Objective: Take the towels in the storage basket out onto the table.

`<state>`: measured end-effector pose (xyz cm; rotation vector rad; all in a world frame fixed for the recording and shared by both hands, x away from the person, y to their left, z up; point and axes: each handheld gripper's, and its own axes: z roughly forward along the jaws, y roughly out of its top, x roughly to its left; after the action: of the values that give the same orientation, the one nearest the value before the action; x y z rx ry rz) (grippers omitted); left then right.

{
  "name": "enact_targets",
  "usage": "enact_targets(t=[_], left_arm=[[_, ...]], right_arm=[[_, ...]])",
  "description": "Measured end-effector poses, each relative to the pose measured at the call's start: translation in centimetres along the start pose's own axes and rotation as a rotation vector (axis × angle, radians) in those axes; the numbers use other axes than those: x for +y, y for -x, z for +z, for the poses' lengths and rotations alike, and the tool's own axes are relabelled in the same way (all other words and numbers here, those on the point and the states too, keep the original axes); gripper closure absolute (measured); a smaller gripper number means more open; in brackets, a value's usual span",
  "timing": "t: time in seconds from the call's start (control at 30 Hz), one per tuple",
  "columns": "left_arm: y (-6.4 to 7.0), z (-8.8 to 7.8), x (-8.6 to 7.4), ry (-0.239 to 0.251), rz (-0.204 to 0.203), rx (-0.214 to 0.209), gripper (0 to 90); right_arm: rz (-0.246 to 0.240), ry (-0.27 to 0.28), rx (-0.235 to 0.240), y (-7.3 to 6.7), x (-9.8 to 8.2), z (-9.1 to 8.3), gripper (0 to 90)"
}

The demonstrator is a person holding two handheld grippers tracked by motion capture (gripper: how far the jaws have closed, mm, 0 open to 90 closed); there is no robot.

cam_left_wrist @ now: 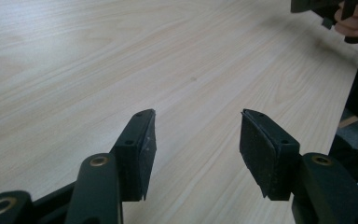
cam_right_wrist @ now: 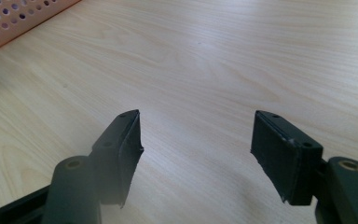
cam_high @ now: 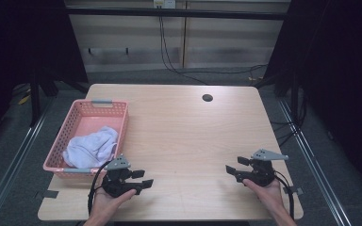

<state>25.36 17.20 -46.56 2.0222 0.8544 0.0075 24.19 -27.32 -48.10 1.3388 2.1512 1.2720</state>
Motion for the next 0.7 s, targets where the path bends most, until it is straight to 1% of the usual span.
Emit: enact_targets(t=[0.03, 0.07, 0.1, 0.13, 0.17, 0.23, 0.27, 0.3, 0.33, 0.37, 0.4, 0.43, 0.47, 0.5, 0.53, 0.57, 0.6, 0.67, 0.7], left_arm=[[0.0, 0.0, 0.1, 0.002, -0.003, -0.003, 45.6], [0.0, 0.0, 0.2, -0.005, -0.001, -0.018, 45.7], [0.2, -0.1, 0.3, -0.002, 0.013, -0.017, 45.7], [0.4, -0.1, 0.4, 0.006, 0.017, -0.01, 45.6], [0.4, -0.2, 0.5, 0.009, 0.01, -0.007, 43.5], [0.5, -0.3, 0.7, 0.006, 0.04, 0.029, 40.6], [0.5, -0.3, 0.8, 0.003, 0.043, 0.037, 40.6], [0.5, -0.3, 0.9, 0.002, 0.03, 0.039, 40.5], [0.5, -0.4, 0.9, 0.004, 0.03, 0.045, 39.9], [0.6, -0.5, 1.0, 0.008, 0.034, 0.052, 39.8], [0.7, -0.7, 1.1, 0.01, 0.04, 0.046, 39.8], [0.9, -0.9, 1.2, 0.009, 0.04, 0.057, 39.2], [1.0, -1.0, 1.3, 0.008, 0.051, 0.063, 37.2], [1.2, -1.2, 1.3, 0.008, 0.058, 0.061, 35.6], [1.3, -1.4, 1.3, 0.002, 0.048, 0.061, 34.8], [1.3, -1.6, 1.4, -0.003, 0.046, 0.069, 31.6], [1.4, -1.9, 1.4, -0.001, 0.051, 0.079, 31.6], [1.4, -2.4, 1.5, 0.01, 0.037, 0.103, 28.7], [1.3, -2.8, 1.7, 0.015, 0.026, 0.095, 28.7]], right_arm=[[0.0, 0.0, 0.0, 0.0, 0.0, 0.0, 33.4], [-0.005, 0.004, -0.01, -0.1, 0.0, -0.1, 32.5], [-0.011, 0.002, -0.005, -0.1, 0.0, -0.1, 32.3], [-0.013, 0.0, 0.001, 0.0, 0.0, -0.2, 32.2], [-0.012, -0.005, 0.006, 0.0, 0.0, -0.2, 31.5], [-0.013, -0.014, 0.003, 0.0, 0.0, -0.2, 31.2], [-0.013, -0.014, 0.003, 0.0, 0.0, -0.2, 31.2], [-0.011, -0.019, 0.013, 0.0, 0.0, -0.2, 30.8], [-0.017, -0.022, 0.017, 0.0, 0.0, -0.1, 30.7], [-0.019, -0.022, 0.02, -0.1, 0.0, -0.3, 30.3], [-0.019, -0.022, 0.02, -0.1, 0.0, -0.3, 30.3], [-0.019, -0.025, 0.024, 0.0, 0.0, -0.3, 30.0], [-0.018, -0.024, 0.019, -0.1, 0.0, -0.3, 29.4], [-0.019, -0.028, 0.028, -0.1, 0.0, -0.3, 29.3], [-0.025, -0.028, 0.031, -0.2, 0.1, -0.3, 29.3], [-0.035, -0.025, 0.028, -0.5, 0.2, -0.3, 28.9], [-0.035, -0.025, 0.028, -0.5, 0.2, -0.3, 28.4], [-0.042, -0.027, 0.035, -0.8, 0.3, -0.3, 28.3], [-0.042, -0.027, 0.035, -0.8, 0.3, -0.3, 28.3]])
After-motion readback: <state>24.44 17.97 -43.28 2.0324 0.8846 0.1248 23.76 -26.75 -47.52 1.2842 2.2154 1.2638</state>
